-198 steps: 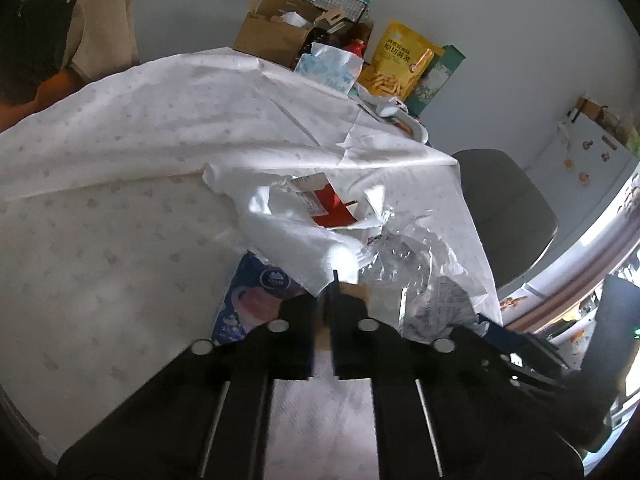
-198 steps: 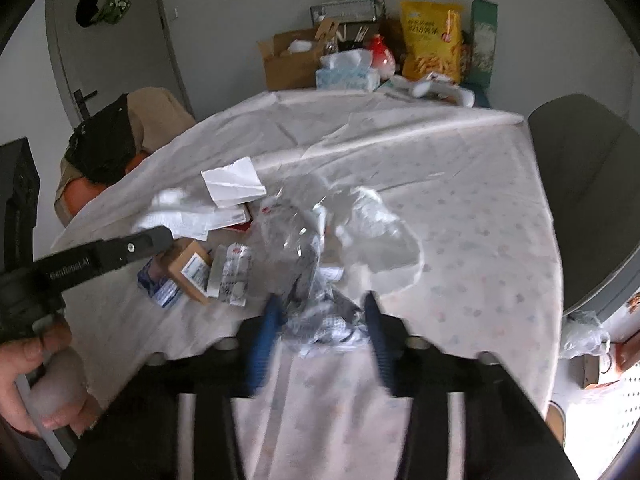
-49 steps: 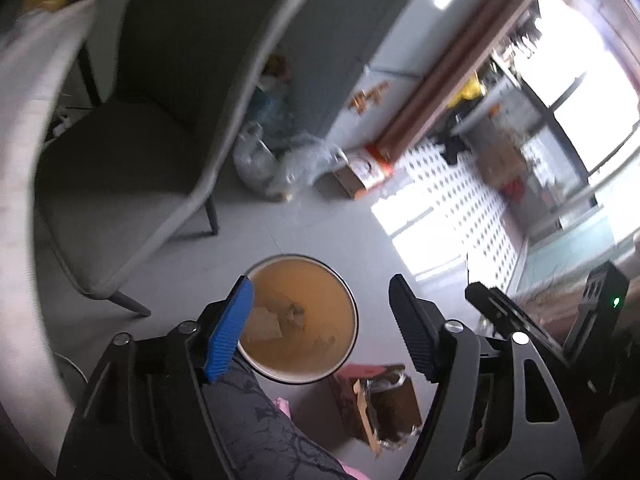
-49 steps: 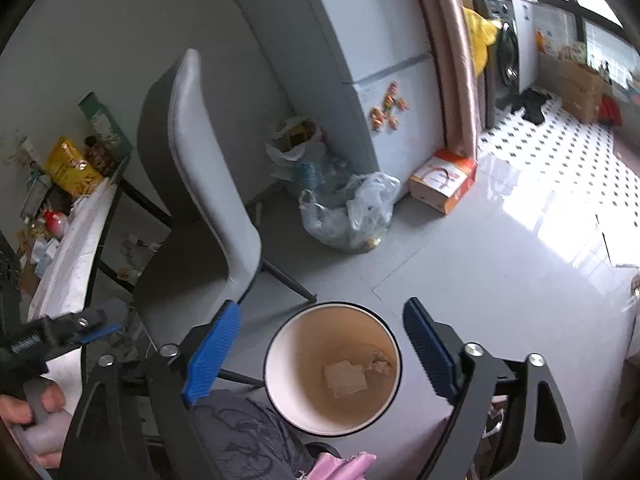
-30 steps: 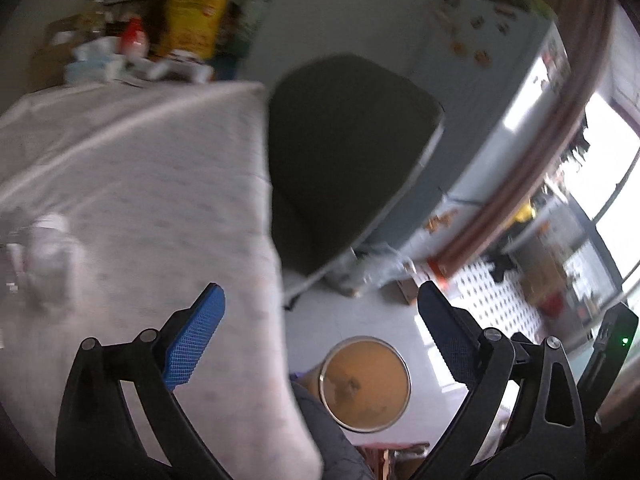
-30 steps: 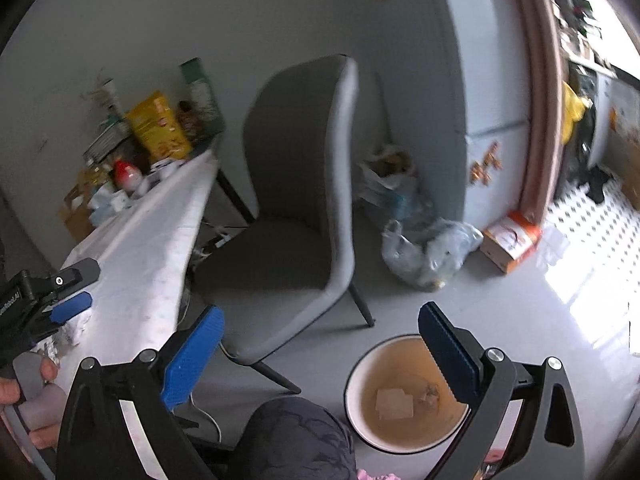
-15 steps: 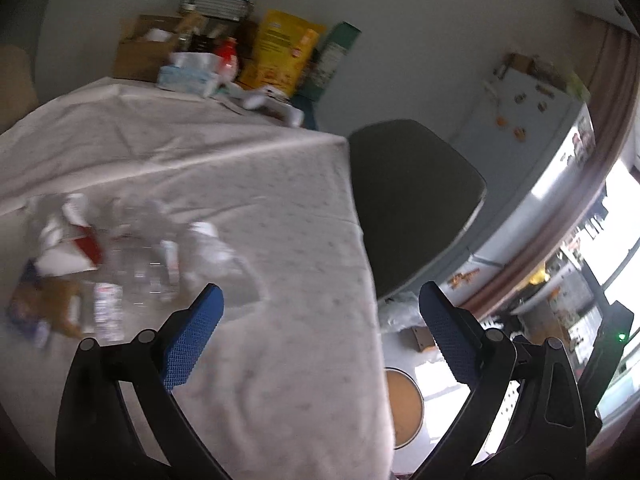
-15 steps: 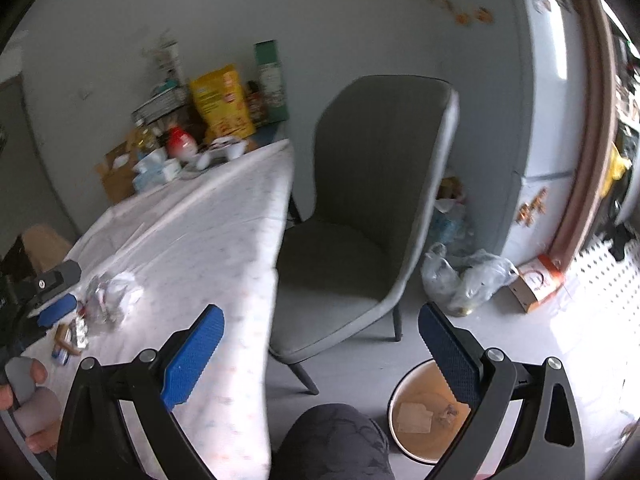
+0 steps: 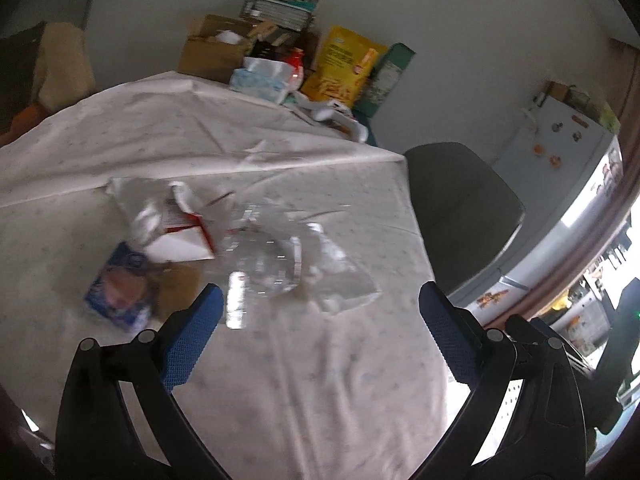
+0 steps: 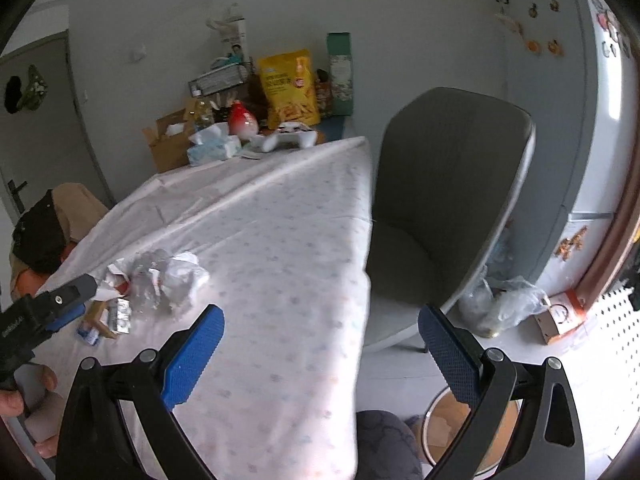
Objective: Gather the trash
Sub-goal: 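Move the right gripper back over the table toward the remaining trash, then grasp the blue snack bag with the left gripper while the right gripper grasps white tissue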
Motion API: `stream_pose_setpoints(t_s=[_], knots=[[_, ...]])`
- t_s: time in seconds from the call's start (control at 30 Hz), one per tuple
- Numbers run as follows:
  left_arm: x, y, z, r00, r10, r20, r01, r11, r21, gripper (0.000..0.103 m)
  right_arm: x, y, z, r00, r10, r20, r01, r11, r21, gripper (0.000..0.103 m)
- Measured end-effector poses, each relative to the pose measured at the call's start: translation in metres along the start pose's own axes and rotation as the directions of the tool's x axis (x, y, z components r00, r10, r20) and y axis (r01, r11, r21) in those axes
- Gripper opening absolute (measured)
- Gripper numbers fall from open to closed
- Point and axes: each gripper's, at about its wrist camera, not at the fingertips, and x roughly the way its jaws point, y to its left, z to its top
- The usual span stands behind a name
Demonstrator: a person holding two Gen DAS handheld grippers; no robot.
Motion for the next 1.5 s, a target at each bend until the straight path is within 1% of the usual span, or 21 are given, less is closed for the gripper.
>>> stream_pose_setpoints(t_s=[0.1, 0.2, 0.27, 0.37, 0.53, 0.63, 0.73, 0.83, 1.0, 1.07, 1.13, 1.2, 1.23, 1.3, 1.33, 1.37, 1.4, 1.43, 1.47, 1.5], knots=[[-0.004, 0.015, 0.000, 0.999, 0.033, 0.002, -0.033, 0.999, -0.016, 0.097, 0.005, 0.009, 0.002, 0.999, 0.032, -0.005, -0.032, 0.999, -0.003, 0.095], [-0.007, 0.027, -0.002, 0.998, 0.062, 0.000, -0.062, 0.998, -0.030, 0.097, 0.014, 0.022, 0.004, 1.000, 0.018, -0.018, -0.019, 0.999, -0.026, 0.095], [-0.009, 0.037, -0.003, 0.996, 0.087, -0.005, -0.087, 0.996, -0.036, 0.097, 0.017, 0.028, 0.004, 1.000, 0.024, -0.020, -0.025, 0.999, -0.025, 0.095], [-0.011, 0.048, -0.006, 0.994, 0.111, -0.014, -0.112, 0.993, -0.045, 0.097, 0.021, 0.040, 0.004, 1.000, 0.012, -0.015, -0.013, 0.999, -0.043, 0.095], [-0.014, 0.068, -0.012, 0.987, 0.156, -0.032, -0.158, 0.986, -0.058, 0.097, 0.028, 0.055, 0.004, 0.999, 0.029, -0.025, -0.031, 0.995, -0.093, 0.095], [-0.016, 0.079, -0.015, 0.982, 0.182, -0.039, -0.185, 0.981, -0.063, 0.097, 0.032, 0.060, 0.003, 0.998, 0.057, -0.039, -0.060, 0.994, -0.091, 0.095], [-0.017, 0.087, -0.018, 0.978, 0.203, -0.044, -0.205, 0.976, -0.067, 0.097, 0.036, 0.065, 0.000, 0.997, 0.061, -0.048, -0.066, 0.992, -0.104, 0.095], [-0.015, 0.093, -0.019, 0.976, 0.210, -0.057, -0.214, 0.975, -0.063, 0.097, 0.037, 0.072, -0.003, 0.995, 0.080, -0.061, -0.086, 0.989, -0.119, 0.095], [-0.007, 0.098, -0.019, 0.977, 0.201, -0.077, -0.205, 0.978, -0.047, 0.097, 0.037, 0.081, -0.009, 0.991, 0.109, -0.074, -0.118, 0.983, -0.140, 0.095], [-0.003, 0.101, -0.018, 0.972, 0.222, -0.079, -0.225, 0.974, -0.032, 0.097, 0.038, 0.083, -0.011, 0.989, 0.118, -0.084, -0.130, 0.981, -0.145, 0.095], [0.001, 0.104, -0.017, 0.970, 0.227, -0.086, -0.230, 0.973, -0.032, 0.095, 0.038, 0.083, -0.012, 0.989, 0.122, -0.087, -0.134, 0.980, -0.150, 0.095], [0.006, 0.107, -0.015, 0.966, 0.237, -0.105, -0.242, 0.970, -0.033, 0.085, 0.038, 0.084, -0.013, 0.988, 0.126, -0.092, -0.139, 0.979, -0.152, 0.095], [0.009, 0.109, -0.015, 0.963, 0.245, -0.116, -0.250, 0.968, -0.030, 0.083, 0.038, 0.083, -0.012, 0.987, 0.129, -0.093, -0.142, 0.978, -0.151, 0.095], [0.011, 0.109, -0.014, 0.958, 0.265, -0.114, -0.268, 0.964, -0.009, 0.075, 0.039, 0.083, -0.012, 0.986, 0.134, -0.097, -0.148, 0.978, -0.149, 0.095], [0.012, 0.109, -0.013, 0.955, 0.272, -0.115, -0.274, 0.962, 0.000, 0.074, 0.040, 0.083, -0.011, 0.986, 0.136, -0.098, -0.150, 0.978, -0.148, 0.095], [0.014, 0.108, -0.012, 0.951, 0.286, -0.116, -0.286, 0.958, 0.017, 0.069, 0.041, 0.084, -0.011, 0.985, 0.138, -0.100, -0.152, 0.977, -0.148, 0.095], [0.014, 0.107, -0.013, 0.948, 0.296, -0.115, -0.295, 0.955, 0.029, 0.059, 0.042, 0.084, -0.011, 0.985, 0.141, -0.103, -0.155, 0.977, -0.149, 0.095], [0.015, 0.106, -0.012, 0.947, 0.301, -0.116, -0.298, 0.954, 0.041, 0.053, 0.043, 0.085, -0.012, 0.984, 0.144, -0.107, -0.159, 0.976, -0.150, 0.095], [0.014, 0.107, -0.011, 0.948, 0.295, -0.117, -0.291, 0.956, 0.047, 0.048, 0.044, 0.087, -0.012, 0.983, 0.146, -0.110, -0.162, 0.975, -0.153, 0.095], [0.012, 0.109, -0.011, 0.958, 0.263, -0.112, -0.261, 0.965, 0.035, 0.040, 0.045, 0.089, -0.012, 0.983, 0.147, -0.113, -0.164, 0.974, -0.157, 0.095]])
